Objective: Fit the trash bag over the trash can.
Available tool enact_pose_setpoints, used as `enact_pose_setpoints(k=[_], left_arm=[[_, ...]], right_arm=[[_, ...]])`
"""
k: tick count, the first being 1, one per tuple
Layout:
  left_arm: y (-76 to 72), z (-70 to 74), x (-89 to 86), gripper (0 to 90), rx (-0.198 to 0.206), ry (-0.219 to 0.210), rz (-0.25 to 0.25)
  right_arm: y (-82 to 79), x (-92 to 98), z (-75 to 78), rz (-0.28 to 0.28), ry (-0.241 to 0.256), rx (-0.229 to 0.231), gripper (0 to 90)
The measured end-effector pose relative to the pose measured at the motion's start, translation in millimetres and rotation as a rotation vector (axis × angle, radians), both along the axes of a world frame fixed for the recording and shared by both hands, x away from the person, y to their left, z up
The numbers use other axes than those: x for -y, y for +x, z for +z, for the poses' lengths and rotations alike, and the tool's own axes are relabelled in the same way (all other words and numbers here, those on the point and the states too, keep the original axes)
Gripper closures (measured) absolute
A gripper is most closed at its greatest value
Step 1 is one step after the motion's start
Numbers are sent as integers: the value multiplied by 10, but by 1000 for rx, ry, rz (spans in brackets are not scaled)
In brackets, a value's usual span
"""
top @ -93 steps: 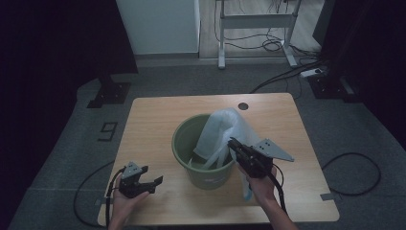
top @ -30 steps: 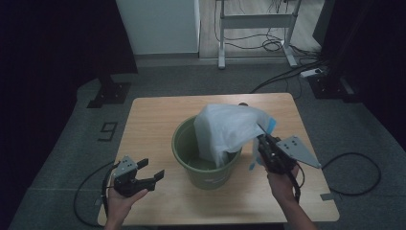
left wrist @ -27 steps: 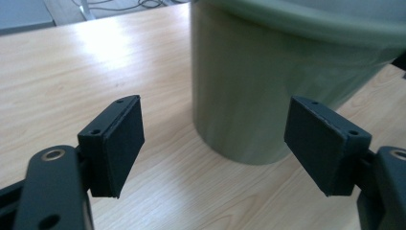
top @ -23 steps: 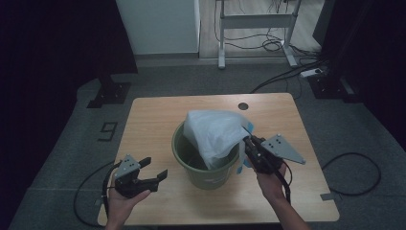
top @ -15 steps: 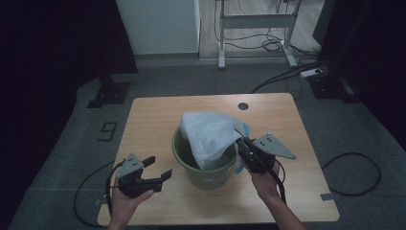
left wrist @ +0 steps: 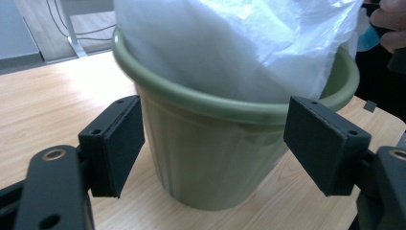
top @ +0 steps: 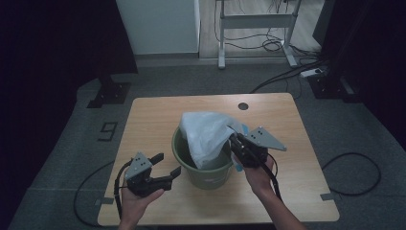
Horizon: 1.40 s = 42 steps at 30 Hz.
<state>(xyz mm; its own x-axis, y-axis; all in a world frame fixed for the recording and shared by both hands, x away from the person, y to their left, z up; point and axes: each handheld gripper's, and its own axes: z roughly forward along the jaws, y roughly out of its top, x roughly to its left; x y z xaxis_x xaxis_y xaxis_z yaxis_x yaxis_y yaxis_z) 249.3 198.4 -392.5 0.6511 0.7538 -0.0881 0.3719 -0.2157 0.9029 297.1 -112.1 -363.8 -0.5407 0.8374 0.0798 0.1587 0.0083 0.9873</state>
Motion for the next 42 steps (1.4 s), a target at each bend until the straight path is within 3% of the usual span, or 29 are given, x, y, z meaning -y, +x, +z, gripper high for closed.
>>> enact_pose_setpoints(k=[14,27,29,31,32,33,37,38,40,41,42], left_arm=[[36,87,331,230,31,-8,-40],[125,127,596,289,87,-22,4],[128,136,647,350,114,-11,2],[132,147,682,481,127,-3,-3],[136,153,694,481,143,0,-12],[141,157,698,555,152,-1,-20],[185,155,669,761,149,-15,-34],[203,149,635,849,146,-32,-38],[207,147,612,878,149,-41,-34],[213,151,562,898,155,-61,-18],[213,151,562,898,155,-61,-18]], right_arm=[[-15,0,10,-4,6,3,867],[-38,-46,43,9,5,12,867],[-44,-57,44,11,7,13,867],[-51,-72,47,18,7,15,867],[-51,-72,47,18,7,15,867],[-55,-76,49,20,7,17,867],[-77,-74,40,32,8,19,848],[-91,-63,27,44,12,20,802],[-99,-59,19,48,11,22,768],[-140,-53,-8,36,-1,28,625],[-176,-51,-30,19,-12,36,550]])
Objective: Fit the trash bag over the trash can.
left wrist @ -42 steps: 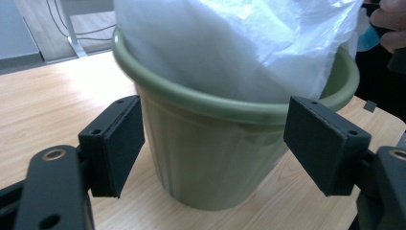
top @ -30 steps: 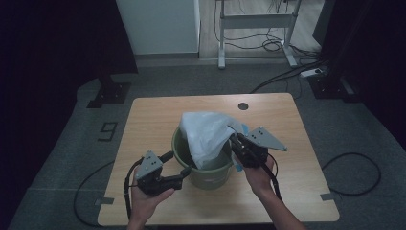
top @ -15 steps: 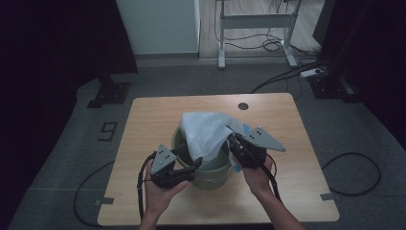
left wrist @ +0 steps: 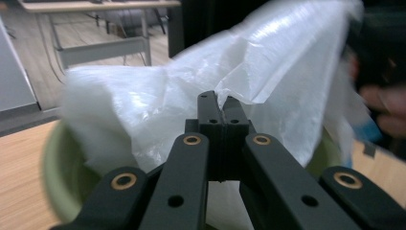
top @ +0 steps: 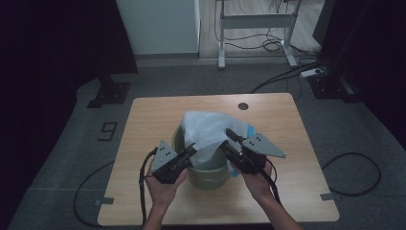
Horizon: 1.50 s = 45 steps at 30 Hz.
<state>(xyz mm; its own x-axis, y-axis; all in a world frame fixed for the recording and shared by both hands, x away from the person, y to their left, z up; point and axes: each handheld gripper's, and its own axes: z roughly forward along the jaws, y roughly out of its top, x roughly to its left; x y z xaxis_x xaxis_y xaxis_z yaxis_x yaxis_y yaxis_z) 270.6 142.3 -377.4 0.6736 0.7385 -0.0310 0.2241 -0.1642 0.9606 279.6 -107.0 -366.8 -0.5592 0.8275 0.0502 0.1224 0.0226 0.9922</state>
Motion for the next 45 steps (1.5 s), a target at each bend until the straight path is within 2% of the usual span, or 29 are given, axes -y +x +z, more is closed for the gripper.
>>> enact_pose_setpoints(k=[1,2,3,5,6,8,11,16,19,21,24,26,27,28,30,33,34,35,36,37,38,39,42,45], left_arm=[[2,3,-36,899,4,-17,13],[9,6,-82,899,7,-36,23],[18,7,-114,900,3,-51,26],[28,3,-157,900,0,-70,38],[28,1,-174,900,1,-74,43],[17,-3,-200,900,7,-84,55],[17,-5,-231,900,9,-98,65],[18,5,-282,900,7,-112,71],[16,9,-315,900,5,-122,72],[14,10,-328,900,4,-123,70],[15,11,-323,900,-1,-124,60],[2,20,-320,900,4,-123,56],[-3,24,-321,900,5,-121,53],[-10,30,-325,900,7,-116,47],[-20,33,-332,900,7,-111,38],[-42,23,-332,900,4,-102,28],[-68,11,-347,900,1,-97,23],[-68,11,-347,900,1,-97,23],[-84,3,-363,900,-4,-93,17],[-92,-3,-373,900,-8,-91,13],[-101,-13,-387,900,-14,-88,10],[-108,-24,-401,900,-20,-85,8],[-115,-69,-445,899,-38,-81,-2],[-120,-107,-469,898,-48,-70,-10]], right_arm=[[-43,-1,-29,-26,-16,10,482],[-43,-1,-29,-26,-16,10,482],[-100,-3,-72,-52,-35,13,428],[-191,5,-153,-49,-32,-5,367],[-287,25,-238,-51,-42,-14,335],[-325,40,-268,-49,-43,-14,328],[-486,124,-390,-44,-31,-24,313],[-657,225,-568,-72,-53,-13,315],[-648,321,-716,-111,-44,-42,372],[-639,336,-741,-118,-42,-48,399],[-568,387,-830,-111,-29,-62,591],[-511,416,-848,-136,-21,-69,713],[-466,456,-842,-150,-5,-71,810],[-466,456,-842,-150,-5,-71,810],[-418,509,-803,-174,3,-54,864],[-369,557,-668,-200,8,0,882],[-330,571,-552,-213,14,34,883],[-330,571,-552,-213,14,34,883],[-303,574,-477,-213,22,45,883],[-254,559,-319,-200,41,74,884],[-234,540,-241,-192,49,88,884],[-234,540,-241,-192,49,88,884],[-193,440,-12,-157,65,135,884],[-194,305,123,-115,64,167,884]])
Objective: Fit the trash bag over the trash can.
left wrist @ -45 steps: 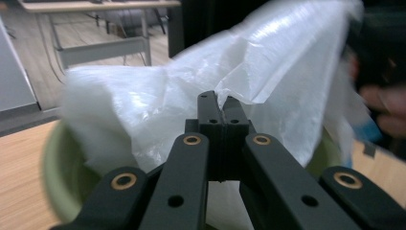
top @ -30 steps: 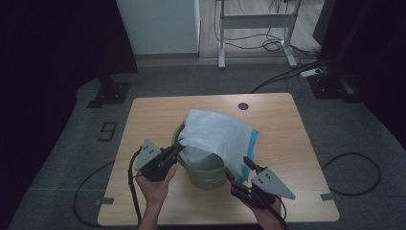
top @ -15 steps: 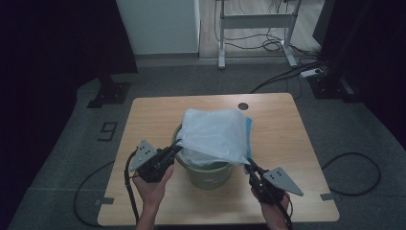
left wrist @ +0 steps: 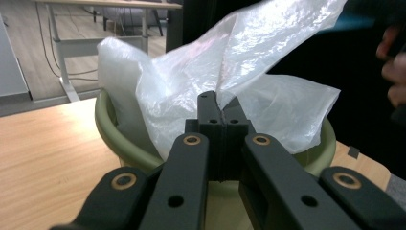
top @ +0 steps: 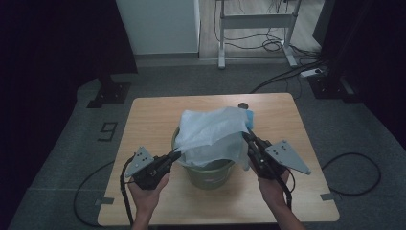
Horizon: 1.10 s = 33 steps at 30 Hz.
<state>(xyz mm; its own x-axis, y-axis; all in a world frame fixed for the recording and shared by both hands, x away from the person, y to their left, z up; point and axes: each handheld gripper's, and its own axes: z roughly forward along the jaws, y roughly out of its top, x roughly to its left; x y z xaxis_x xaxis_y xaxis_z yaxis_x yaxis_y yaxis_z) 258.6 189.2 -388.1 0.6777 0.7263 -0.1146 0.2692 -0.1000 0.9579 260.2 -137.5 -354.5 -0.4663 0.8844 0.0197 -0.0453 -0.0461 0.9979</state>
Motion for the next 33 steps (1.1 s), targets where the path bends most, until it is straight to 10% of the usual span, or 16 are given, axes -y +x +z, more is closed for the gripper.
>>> enact_pose_setpoints(k=[12,20,25,33], left_arm=[[-57,151,28,429,15,29,1],[97,234,259,379,11,122,-31],[244,189,297,413,-29,164,-16],[214,155,167,840,12,75,-16]], right_arm=[[65,-258,-27,98,-17,-27,884],[48,-222,25,117,12,-32,883],[20,-207,33,128,24,-28,884],[22,-251,9,157,31,-40,878]])
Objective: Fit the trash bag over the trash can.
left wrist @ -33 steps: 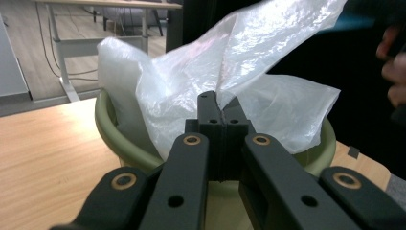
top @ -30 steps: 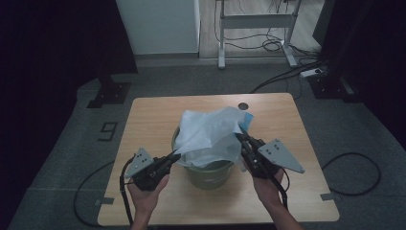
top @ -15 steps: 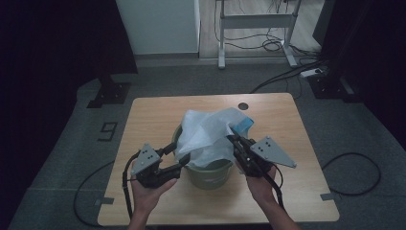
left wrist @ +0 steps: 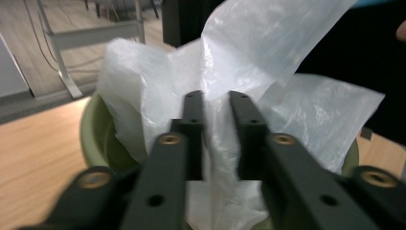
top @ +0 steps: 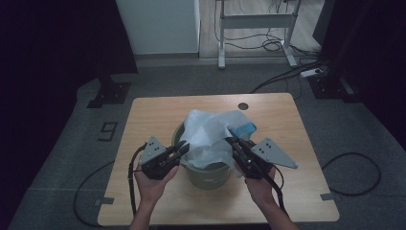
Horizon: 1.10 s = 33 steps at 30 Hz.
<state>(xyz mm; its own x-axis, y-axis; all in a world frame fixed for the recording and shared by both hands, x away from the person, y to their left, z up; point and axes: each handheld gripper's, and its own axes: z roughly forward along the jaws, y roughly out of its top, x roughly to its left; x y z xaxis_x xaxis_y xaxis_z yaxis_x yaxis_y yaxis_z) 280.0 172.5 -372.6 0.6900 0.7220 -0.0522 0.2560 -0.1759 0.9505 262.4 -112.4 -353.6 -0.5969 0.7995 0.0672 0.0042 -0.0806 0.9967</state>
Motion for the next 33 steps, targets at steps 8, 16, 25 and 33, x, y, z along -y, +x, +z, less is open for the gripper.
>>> enact_pose_setpoints(k=[8,16,25,33], left_arm=[[-72,-44,-344,896,18,-104,81],[-68,-152,-518,895,-17,-145,98],[-72,-181,-531,894,-20,-154,103],[-54,-231,-552,892,-33,-163,110]], right_arm=[[-57,-99,-162,85,-41,-39,728],[-335,90,-335,80,-51,-76,387],[-316,518,-448,-1,-3,-121,384],[-44,598,-564,-69,-16,-191,396]])
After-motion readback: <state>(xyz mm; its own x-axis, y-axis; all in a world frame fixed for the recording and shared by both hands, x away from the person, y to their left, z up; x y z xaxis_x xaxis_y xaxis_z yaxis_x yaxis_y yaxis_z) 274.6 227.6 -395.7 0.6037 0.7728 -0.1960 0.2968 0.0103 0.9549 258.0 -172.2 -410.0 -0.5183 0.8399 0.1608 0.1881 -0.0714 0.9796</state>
